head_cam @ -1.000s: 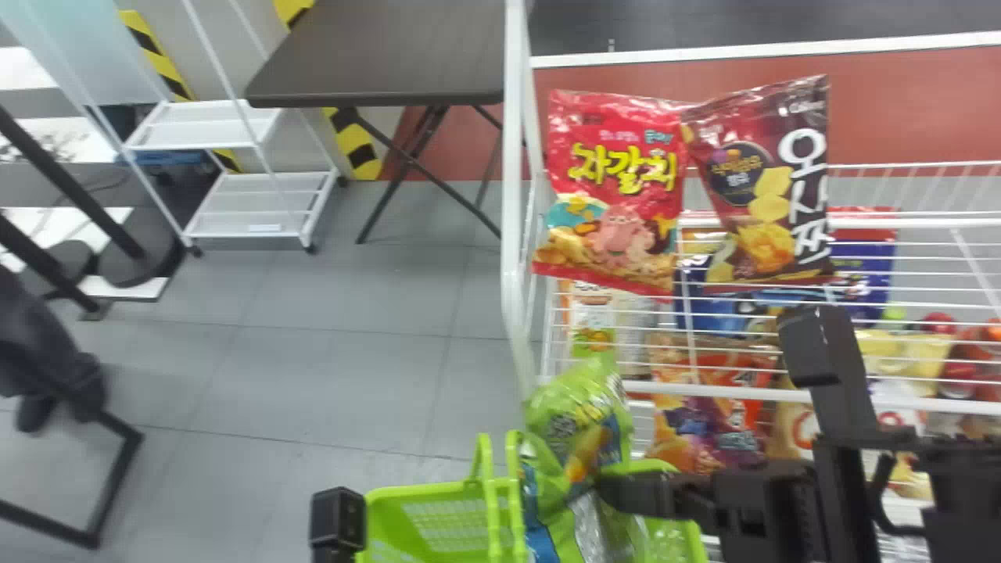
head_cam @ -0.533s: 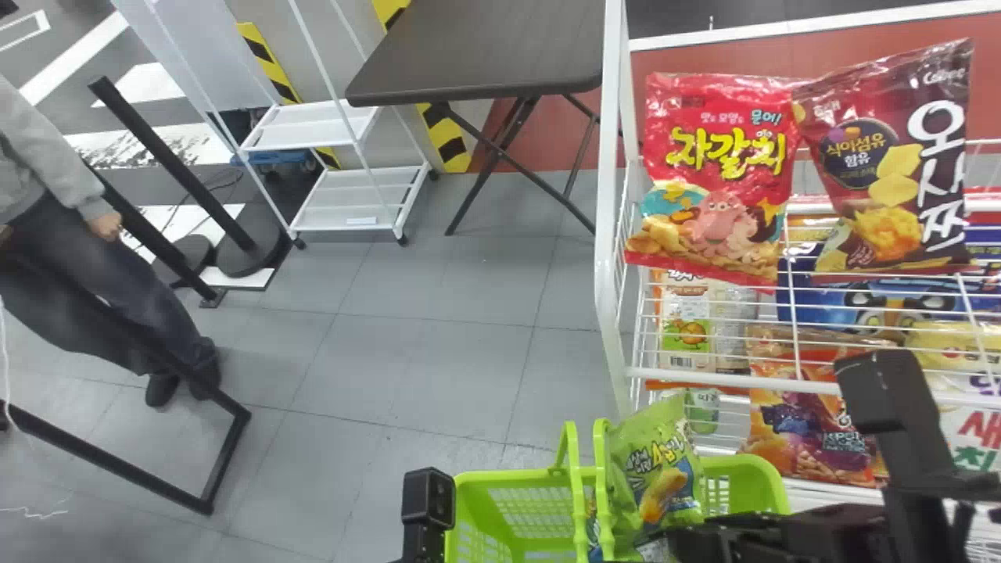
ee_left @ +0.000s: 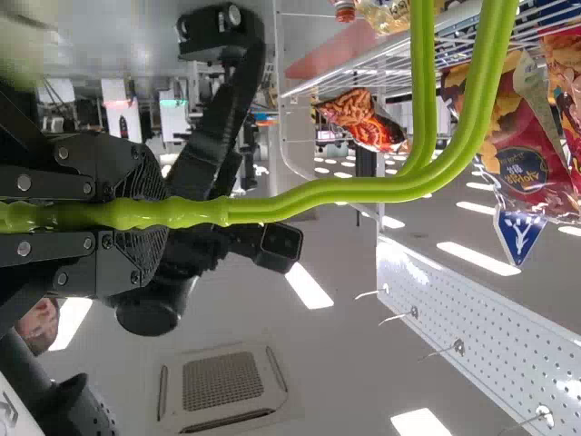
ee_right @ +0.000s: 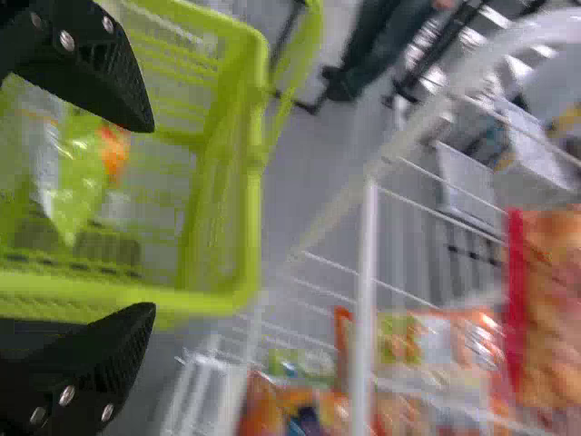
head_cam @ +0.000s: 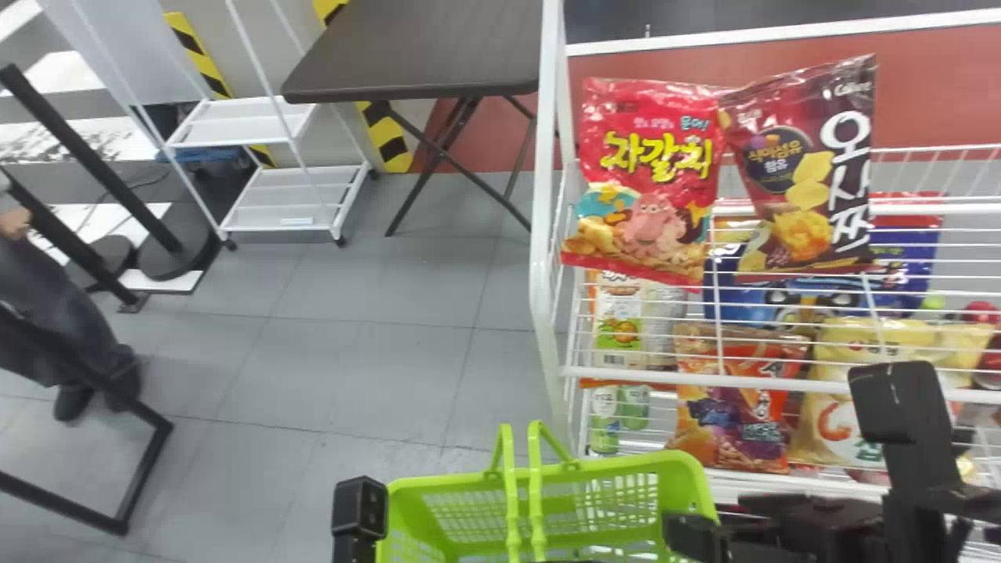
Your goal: Hold basket handle with left hand then pick Gkobukchip with right hand and place into basket
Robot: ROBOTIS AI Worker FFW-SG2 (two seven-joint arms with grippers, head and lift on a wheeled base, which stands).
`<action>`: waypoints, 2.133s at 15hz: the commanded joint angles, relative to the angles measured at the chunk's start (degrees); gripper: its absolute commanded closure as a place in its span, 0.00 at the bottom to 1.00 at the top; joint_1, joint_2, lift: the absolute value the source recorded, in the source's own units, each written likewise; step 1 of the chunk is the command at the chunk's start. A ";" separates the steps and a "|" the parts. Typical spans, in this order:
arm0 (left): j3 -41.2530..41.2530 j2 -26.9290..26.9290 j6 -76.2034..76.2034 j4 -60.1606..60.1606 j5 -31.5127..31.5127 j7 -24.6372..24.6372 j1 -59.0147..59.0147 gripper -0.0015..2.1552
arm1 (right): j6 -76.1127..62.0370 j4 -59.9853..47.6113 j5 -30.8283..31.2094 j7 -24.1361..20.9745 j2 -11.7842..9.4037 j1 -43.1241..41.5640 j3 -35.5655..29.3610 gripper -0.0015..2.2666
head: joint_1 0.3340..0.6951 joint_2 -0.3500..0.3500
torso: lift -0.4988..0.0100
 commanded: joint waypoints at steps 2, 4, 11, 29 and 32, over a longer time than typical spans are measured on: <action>-0.07 -0.17 -0.10 0.58 0.00 -0.09 0.07 1.00 | -29.16 3.60 6.35 0.02 -0.68 4.33 -0.78 0.03 | 1.00 0.67 | 0.98; -0.07 -0.34 -0.10 0.76 0.00 -0.18 0.07 1.00 | -42.34 5.44 7.58 -0.33 -0.68 6.35 -2.54 0.04 | 1.00 0.59 | 0.98; 0.02 -0.78 -0.27 1.63 0.26 -0.62 0.34 1.00 | -74.86 19.24 6.52 0.90 0.02 10.40 -9.57 0.04 | 1.00 0.33 | 0.98; -0.16 -0.96 -0.27 1.72 0.09 -0.18 0.42 1.00 | -83.12 23.37 4.41 2.31 2.83 13.03 -10.98 0.04 | 1.00 0.20 | 0.98; -0.42 -0.96 -0.27 1.63 0.09 0.17 0.34 1.00 | -83.12 23.46 3.71 2.31 2.83 13.03 -11.24 0.04 | 1.00 0.20 | 0.98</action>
